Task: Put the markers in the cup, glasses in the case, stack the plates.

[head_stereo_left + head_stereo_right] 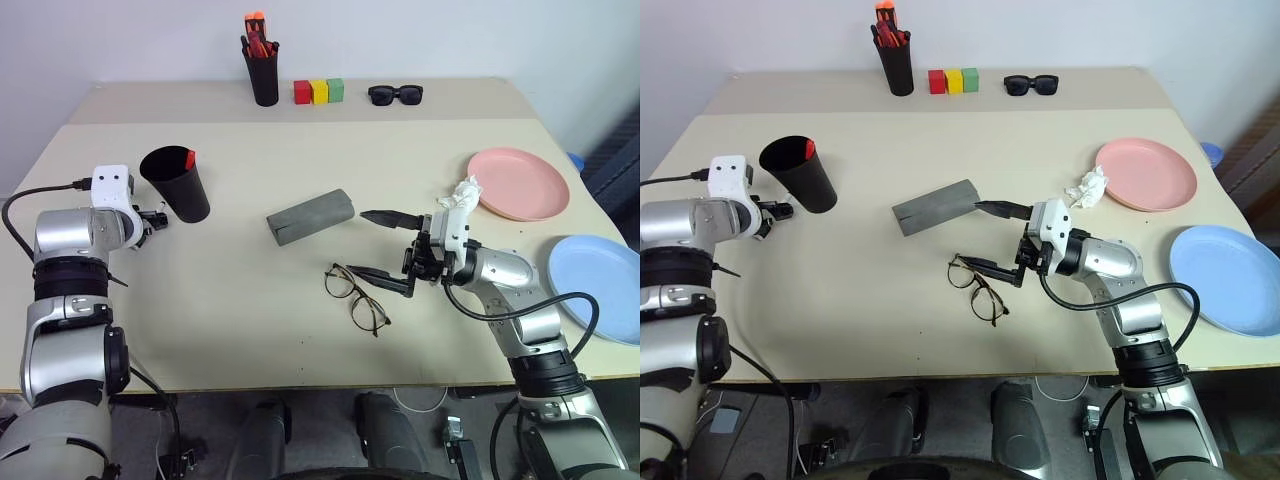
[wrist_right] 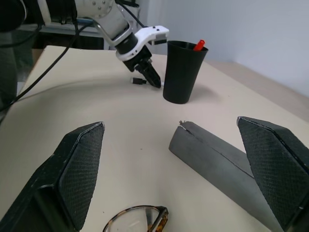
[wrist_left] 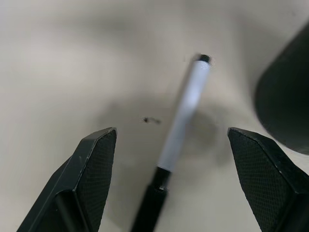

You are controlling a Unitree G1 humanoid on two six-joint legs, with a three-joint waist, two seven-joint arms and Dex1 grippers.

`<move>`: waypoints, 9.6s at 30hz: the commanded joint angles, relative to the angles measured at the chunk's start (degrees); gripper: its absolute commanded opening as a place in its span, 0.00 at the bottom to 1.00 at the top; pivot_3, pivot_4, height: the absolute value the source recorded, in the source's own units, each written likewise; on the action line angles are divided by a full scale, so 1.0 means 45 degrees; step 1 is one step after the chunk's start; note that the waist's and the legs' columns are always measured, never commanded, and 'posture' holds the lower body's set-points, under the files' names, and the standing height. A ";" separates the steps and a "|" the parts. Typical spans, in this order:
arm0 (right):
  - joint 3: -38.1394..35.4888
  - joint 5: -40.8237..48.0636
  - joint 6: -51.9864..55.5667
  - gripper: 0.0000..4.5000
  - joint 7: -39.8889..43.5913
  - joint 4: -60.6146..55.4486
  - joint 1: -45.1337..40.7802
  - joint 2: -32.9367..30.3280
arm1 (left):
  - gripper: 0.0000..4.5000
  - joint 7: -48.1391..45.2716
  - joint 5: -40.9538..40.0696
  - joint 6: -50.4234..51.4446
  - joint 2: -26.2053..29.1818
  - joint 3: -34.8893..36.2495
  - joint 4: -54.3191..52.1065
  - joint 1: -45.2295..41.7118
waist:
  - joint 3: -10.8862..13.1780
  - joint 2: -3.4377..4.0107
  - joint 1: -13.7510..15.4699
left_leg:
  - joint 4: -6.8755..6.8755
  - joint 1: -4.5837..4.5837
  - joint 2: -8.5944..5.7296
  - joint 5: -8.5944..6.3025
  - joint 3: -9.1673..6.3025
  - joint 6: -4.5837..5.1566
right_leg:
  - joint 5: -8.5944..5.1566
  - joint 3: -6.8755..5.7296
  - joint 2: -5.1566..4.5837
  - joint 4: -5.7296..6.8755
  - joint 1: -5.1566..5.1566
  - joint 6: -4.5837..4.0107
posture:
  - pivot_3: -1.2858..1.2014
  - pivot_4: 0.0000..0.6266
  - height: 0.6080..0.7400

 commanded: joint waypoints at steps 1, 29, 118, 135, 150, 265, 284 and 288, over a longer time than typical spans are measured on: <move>-0.0289 0.0058 -0.0250 1.00 -0.0086 -0.0520 0.0019 -0.0069 | 0.54 -0.0188 0.0320 -0.0259 0.0214 -0.0133 0.1028 -0.0503 | 0.0000 0.0000 -0.0003 | 0.0000 0.0000 0.0000 0.0000 -0.0001 0.0000 | 0.0000 0.0000 0.0000 0.0000 0.0000 0.0000 | 0.52 0.24 1.00; -0.0563 -0.0043 -0.0416 1.00 -0.0192 0.1007 -0.1148 0.0091 | 0.02 0.5880 0.0693 -0.6515 -0.1958 0.4430 -0.6834 0.1394 | 0.0006 -0.0053 0.0589 | 0.0026 -0.0002 -0.0005 0.0014 0.0002 -0.0028 | 0.0014 -0.0007 -0.0015 -0.0009 0.0017 -0.0014 | 0.52 0.24 1.00; -0.3562 0.0064 0.4449 1.00 -0.6123 -0.5846 0.5413 -0.1074 | 0.79 -0.8130 -0.1619 -0.5986 -0.1234 -0.5147 -0.9262 0.2696 | 0.0014 -0.0046 0.0395 | 0.0018 -0.0006 0.0005 0.0014 0.0013 -0.0018 | -0.0027 0.0003 -0.0001 -0.0014 0.0009 -0.0070 | 0.52 0.24 1.00; -0.3105 -0.0840 0.2614 1.00 -0.6174 -0.4845 0.5607 -0.0527 | 0.79 -0.8968 -0.2650 -0.2705 -0.1989 -0.4571 -0.9137 0.2579 | 0.0017 -0.0040 0.0305 | 0.0014 -0.0009 0.0007 -0.0001 0.0011 0.0012 | -0.0013 0.0004 -0.0001 -0.0010 0.0004 -0.0021 | 0.52 0.24 1.00; -0.2843 -0.0782 0.2945 1.00 -0.6035 -0.4838 0.4709 -0.0687 | 0.79 -0.7690 -0.2268 -0.1691 -0.1783 -0.4876 -0.9675 0.3269 | 0.0017 -0.0040 0.0325 | 0.0015 -0.0006 0.0007 0.0000 0.0010 0.0011 | -0.0013 0.0004 -0.0001 -0.0013 0.0010 -0.0021 | 0.52 0.24 1.00; -0.2637 -0.0579 0.3712 1.00 -0.5805 -0.4625 0.3542 -0.0903 | 0.79 0.3217 -1.1591 -0.1699 -0.8592 0.4155 -0.7891 0.3708 | 0.0018 -0.0046 0.0402 | 0.0020 0.0001 0.0000 0.0002 0.0006 0.0001 | -0.0011 0.0000 -0.0003 -0.0121 0.0075 -0.0028 | 0.52 0.24 1.00; -0.2440 -0.0823 0.3169 1.00 -0.5817 -0.4122 0.3638 -0.0649 | 0.79 0.2640 -1.2814 -0.1961 -0.8793 0.3912 -0.6076 0.1169 | 0.0021 -0.0051 0.0413 | 0.0019 -0.0007 -0.0004 0.0001 0.0006 0.0003 | -0.0006 -0.0004 -0.0003 -0.0173 0.0094 -0.0029 | 0.52 0.24 1.00; -0.2459 -0.0794 0.3243 1.00 -0.5859 -0.4149 0.3439 -0.0662 | 0.79 0.2641 -1.3061 -0.2344 -0.8451 0.4218 -0.5531 0.0036 | 0.0021 -0.0052 0.0345 | 0.0006 -0.0009 -0.0004 0.0001 0.0007 0.0004 | -0.0004 -0.0003 -0.0003 -0.0182 0.0088 -0.0024 | 0.52 0.24 1.00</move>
